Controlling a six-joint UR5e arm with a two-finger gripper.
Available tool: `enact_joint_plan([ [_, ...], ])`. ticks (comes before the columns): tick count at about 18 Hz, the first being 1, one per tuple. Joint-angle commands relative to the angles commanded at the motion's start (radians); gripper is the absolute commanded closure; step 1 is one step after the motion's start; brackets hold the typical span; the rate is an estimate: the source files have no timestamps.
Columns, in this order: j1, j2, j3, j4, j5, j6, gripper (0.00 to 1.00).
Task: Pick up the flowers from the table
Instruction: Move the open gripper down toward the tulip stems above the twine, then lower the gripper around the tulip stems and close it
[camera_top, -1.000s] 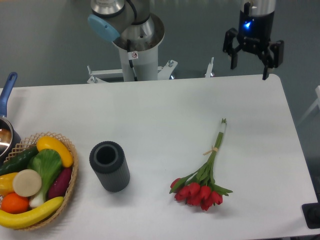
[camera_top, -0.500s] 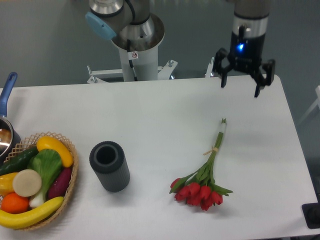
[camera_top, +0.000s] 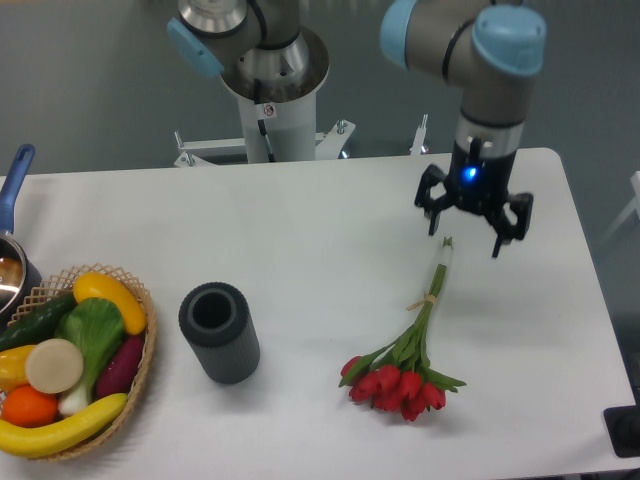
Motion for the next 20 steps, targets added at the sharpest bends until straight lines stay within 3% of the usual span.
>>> enact_joint_plan([
  [6,-0.043,-0.081,-0.005,0.077,0.089,-0.003,0.00],
  [9,-0.058,-0.111,0.003,0.080,0.158,-0.008,0.00],
  [20,-0.089,-0.209,0.003,0.106,0.152,-0.072,0.00],
])
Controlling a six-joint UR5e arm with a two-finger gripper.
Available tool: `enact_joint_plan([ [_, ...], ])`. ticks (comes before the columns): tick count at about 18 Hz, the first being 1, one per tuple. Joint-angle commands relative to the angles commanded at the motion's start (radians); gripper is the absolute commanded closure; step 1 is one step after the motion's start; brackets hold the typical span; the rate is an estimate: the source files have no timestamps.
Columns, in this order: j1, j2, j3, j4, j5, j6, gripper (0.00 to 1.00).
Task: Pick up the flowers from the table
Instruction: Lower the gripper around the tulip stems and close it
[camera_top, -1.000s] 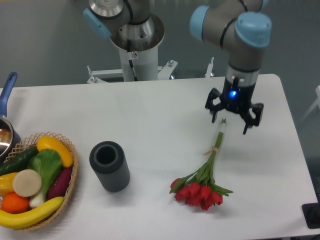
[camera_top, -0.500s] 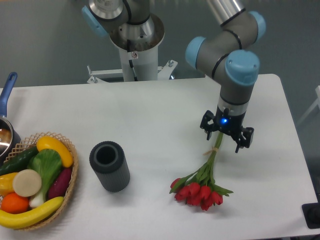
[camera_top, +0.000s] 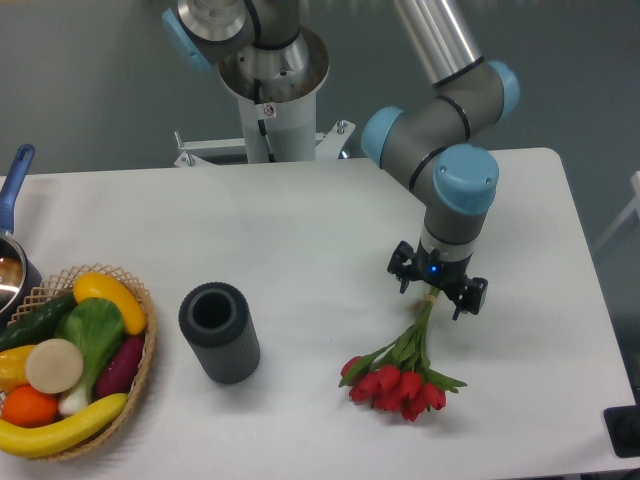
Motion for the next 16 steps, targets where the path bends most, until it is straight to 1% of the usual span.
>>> enact_joint_plan([
  [4,0.000,-0.023,0.014,0.008,-0.018,-0.011,0.00],
  [10,-0.020,-0.057,0.041,0.008,-0.020,-0.026,0.00],
  [14,-0.031,-0.063,0.044,0.008,-0.018,-0.029,0.04],
  [16,-0.032,-0.064,0.043,0.008,-0.020,-0.029,0.11],
])
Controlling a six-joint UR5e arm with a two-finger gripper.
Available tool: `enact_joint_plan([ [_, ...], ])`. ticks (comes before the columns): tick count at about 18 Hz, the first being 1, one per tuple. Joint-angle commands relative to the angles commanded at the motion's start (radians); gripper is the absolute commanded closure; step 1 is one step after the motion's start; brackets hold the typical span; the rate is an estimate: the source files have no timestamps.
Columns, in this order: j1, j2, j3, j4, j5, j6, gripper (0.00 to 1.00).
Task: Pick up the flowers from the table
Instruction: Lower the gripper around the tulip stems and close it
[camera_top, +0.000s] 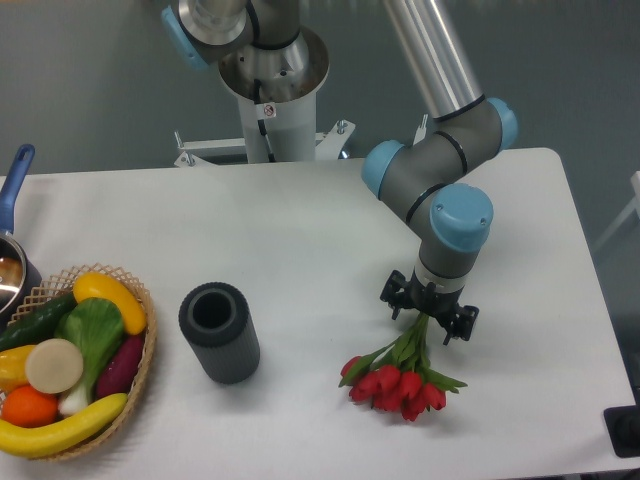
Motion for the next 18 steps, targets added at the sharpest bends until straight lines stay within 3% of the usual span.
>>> enact_joint_plan([
  [18,-0.002,0.002,-0.003,0.009,0.002,0.002,0.58],
])
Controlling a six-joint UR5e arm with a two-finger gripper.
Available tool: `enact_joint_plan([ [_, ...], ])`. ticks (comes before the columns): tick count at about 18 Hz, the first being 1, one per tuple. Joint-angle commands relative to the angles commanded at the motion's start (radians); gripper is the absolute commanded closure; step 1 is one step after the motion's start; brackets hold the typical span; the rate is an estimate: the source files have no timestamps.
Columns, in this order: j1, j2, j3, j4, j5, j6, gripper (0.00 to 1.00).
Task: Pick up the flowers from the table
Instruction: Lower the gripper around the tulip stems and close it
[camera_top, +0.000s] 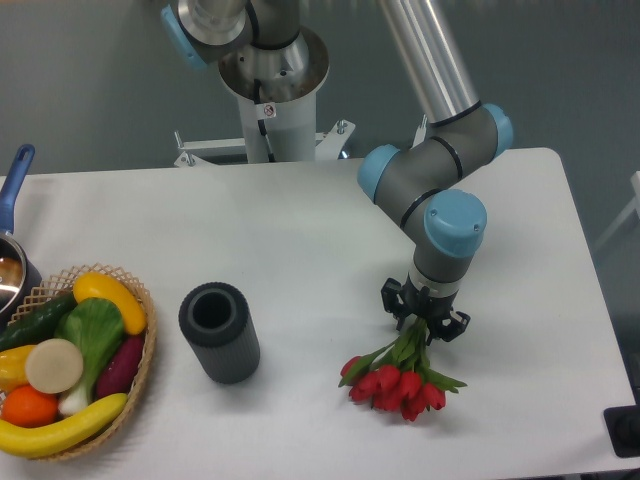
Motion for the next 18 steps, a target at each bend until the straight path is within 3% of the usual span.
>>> enact_joint_plan([
  [7,0.000,0.006,-0.003,0.000,0.000,-0.002,0.68],
  [18,0.000,0.018,-0.003,-0.002,0.000,0.000,0.74],
])
